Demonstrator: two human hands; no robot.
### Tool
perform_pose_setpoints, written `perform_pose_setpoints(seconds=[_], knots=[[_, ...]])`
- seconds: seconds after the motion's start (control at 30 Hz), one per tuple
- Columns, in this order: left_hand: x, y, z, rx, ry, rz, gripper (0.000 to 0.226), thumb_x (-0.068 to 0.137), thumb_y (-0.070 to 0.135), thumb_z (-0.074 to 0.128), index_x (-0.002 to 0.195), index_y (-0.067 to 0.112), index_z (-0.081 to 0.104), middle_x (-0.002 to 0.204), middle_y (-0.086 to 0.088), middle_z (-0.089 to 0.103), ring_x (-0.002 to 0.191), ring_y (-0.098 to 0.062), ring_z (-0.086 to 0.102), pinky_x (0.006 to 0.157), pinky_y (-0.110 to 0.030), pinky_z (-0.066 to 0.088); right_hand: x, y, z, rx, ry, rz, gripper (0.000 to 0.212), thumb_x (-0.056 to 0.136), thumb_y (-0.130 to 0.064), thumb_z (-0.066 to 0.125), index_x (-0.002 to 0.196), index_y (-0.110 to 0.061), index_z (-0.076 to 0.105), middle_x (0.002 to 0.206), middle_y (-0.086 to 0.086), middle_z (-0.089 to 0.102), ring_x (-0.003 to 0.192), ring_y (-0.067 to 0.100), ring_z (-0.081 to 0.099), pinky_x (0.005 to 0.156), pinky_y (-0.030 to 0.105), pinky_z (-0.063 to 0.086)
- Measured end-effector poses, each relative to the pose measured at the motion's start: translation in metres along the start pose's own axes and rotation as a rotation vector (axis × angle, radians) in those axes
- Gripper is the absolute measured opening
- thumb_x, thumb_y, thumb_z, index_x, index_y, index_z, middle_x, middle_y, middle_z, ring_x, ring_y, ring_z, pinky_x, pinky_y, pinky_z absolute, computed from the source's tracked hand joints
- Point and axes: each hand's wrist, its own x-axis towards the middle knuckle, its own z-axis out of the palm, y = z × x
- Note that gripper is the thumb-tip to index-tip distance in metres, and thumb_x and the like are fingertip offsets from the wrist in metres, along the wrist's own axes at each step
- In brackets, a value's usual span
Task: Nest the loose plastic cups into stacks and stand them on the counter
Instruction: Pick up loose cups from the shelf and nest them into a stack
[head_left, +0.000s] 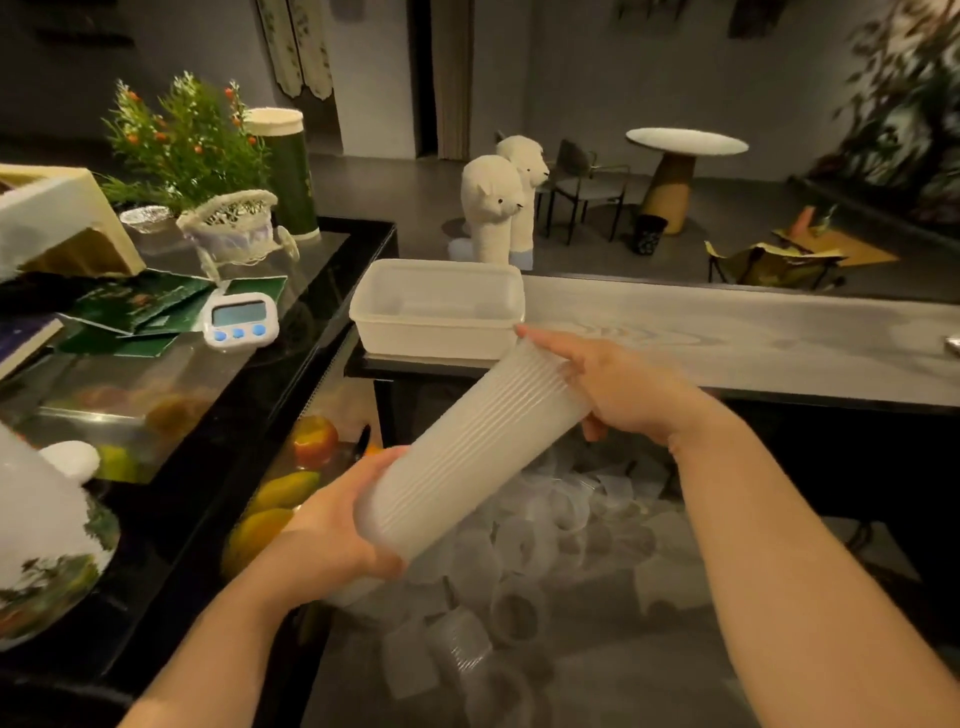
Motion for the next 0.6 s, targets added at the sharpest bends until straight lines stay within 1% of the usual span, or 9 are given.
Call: perform_pose_setpoints(seconds=[0.07, 0.13, 0.23, 0.3, 0.33, 0.37, 0.47, 0.53, 0.6], knots=[[0.000, -0.004, 0.006, 0.000, 0.011, 0.024, 0.095, 0.061, 0.014, 0.086, 0.116, 0.066, 0.028, 0.114, 0.025, 0.040, 0.101, -0.006, 0.045, 0.074, -0.022, 0.045, -0.007, -0.016, 0.023, 0.130, -0.005, -0.018, 0.045, 0.105, -0.032, 0.036, 0.138, -0.062, 0.032, 0.128, -0.017, 0.040, 0.077, 0.025, 0.063, 0.068, 0.027, 0.054], [-0.002, -0.011, 0.015, -0.016, 0.033, 0.039, 0.097, 0.061, 0.015, 0.087, 0.120, 0.062, 0.026, 0.112, 0.028, 0.038, 0.101, -0.005, 0.044, 0.079, -0.025, 0.046, -0.008, -0.024, 0.043, 0.206, 0.075, -0.075, 0.038, 0.101, -0.056, 0.030, 0.138, -0.060, 0.035, 0.120, -0.028, 0.045, 0.097, 0.023, 0.062, 0.076, 0.027, 0.054], [-0.007, -0.023, 0.025, -0.159, 0.145, 0.062, 0.095, 0.065, 0.005, 0.086, 0.122, 0.054, 0.028, 0.109, 0.031, 0.036, 0.097, 0.005, 0.043, 0.075, -0.012, 0.041, -0.001, -0.011, 0.078, 0.480, 0.434, -0.037, 0.047, 0.099, -0.060, 0.026, 0.129, -0.041, 0.058, 0.107, -0.007, 0.064, 0.074, 0.015, 0.061, 0.065, 0.030, 0.054], [-0.010, -0.030, 0.026, -0.242, 0.258, 0.074, 0.091, 0.065, -0.002, 0.085, 0.122, 0.047, 0.033, 0.109, 0.028, 0.037, 0.094, 0.009, 0.043, 0.065, -0.007, 0.040, 0.000, 0.017, 0.119, 0.366, 0.659, 0.094, 0.037, 0.099, -0.052, 0.040, 0.101, -0.029, 0.069, 0.092, -0.001, 0.070, 0.075, 0.016, 0.063, 0.070, 0.039, 0.055], [-0.012, -0.034, 0.026, -0.239, 0.313, 0.072, 0.093, 0.064, -0.002, 0.086, 0.127, 0.042, 0.034, 0.110, 0.025, 0.038, 0.093, 0.005, 0.044, 0.065, -0.008, 0.039, -0.003, 0.037, 0.144, 0.196, 0.639, 0.177, 0.030, 0.097, -0.050, 0.048, 0.094, -0.026, 0.066, 0.088, -0.002, 0.069, 0.081, 0.018, 0.065, 0.075, 0.039, 0.055], [-0.015, -0.037, 0.026, -0.215, 0.354, 0.060, 0.097, 0.063, -0.001, 0.087, 0.136, 0.035, 0.034, 0.112, 0.018, 0.039, 0.095, 0.002, 0.041, 0.065, -0.009, 0.037, -0.011, 0.052, 0.171, 0.008, 0.502, 0.273, 0.024, 0.094, -0.049, 0.053, 0.097, -0.027, 0.064, 0.092, -0.002, 0.068, 0.089, 0.020, 0.065, 0.078, 0.036, 0.053], [-0.021, -0.044, 0.022, -0.224, 0.413, 0.048, 0.104, 0.059, -0.001, 0.088, 0.143, 0.025, 0.033, 0.115, 0.010, 0.039, 0.104, -0.008, 0.039, 0.067, -0.015, 0.034, -0.034, 0.086, 0.246, -0.419, -0.006, 0.446, 0.047, 0.086, -0.048, 0.057, 0.129, -0.029, 0.052, 0.122, 0.004, 0.055, 0.112, 0.027, 0.057, 0.090, 0.037, 0.049], [-0.027, -0.048, 0.021, -0.227, 0.404, 0.086, 0.104, 0.058, -0.001, 0.089, 0.141, 0.028, 0.034, 0.113, 0.013, 0.041, 0.101, -0.002, 0.042, 0.069, -0.012, 0.037, -0.040, 0.104, 0.276, -0.459, -0.124, 0.530, 0.047, 0.086, -0.042, 0.057, 0.130, -0.024, 0.049, 0.124, 0.008, 0.050, 0.112, 0.032, 0.057, 0.092, 0.042, 0.049], [-0.032, -0.051, 0.023, -0.226, 0.369, 0.137, 0.103, 0.058, -0.001, 0.090, 0.135, 0.036, 0.032, 0.109, 0.023, 0.042, 0.098, 0.013, 0.046, 0.065, -0.005, 0.042, -0.038, 0.115, 0.289, -0.507, -0.151, 0.545, 0.037, 0.089, -0.033, 0.056, 0.124, -0.021, 0.052, 0.122, 0.009, 0.053, 0.107, 0.032, 0.059, 0.092, 0.044, 0.050]])
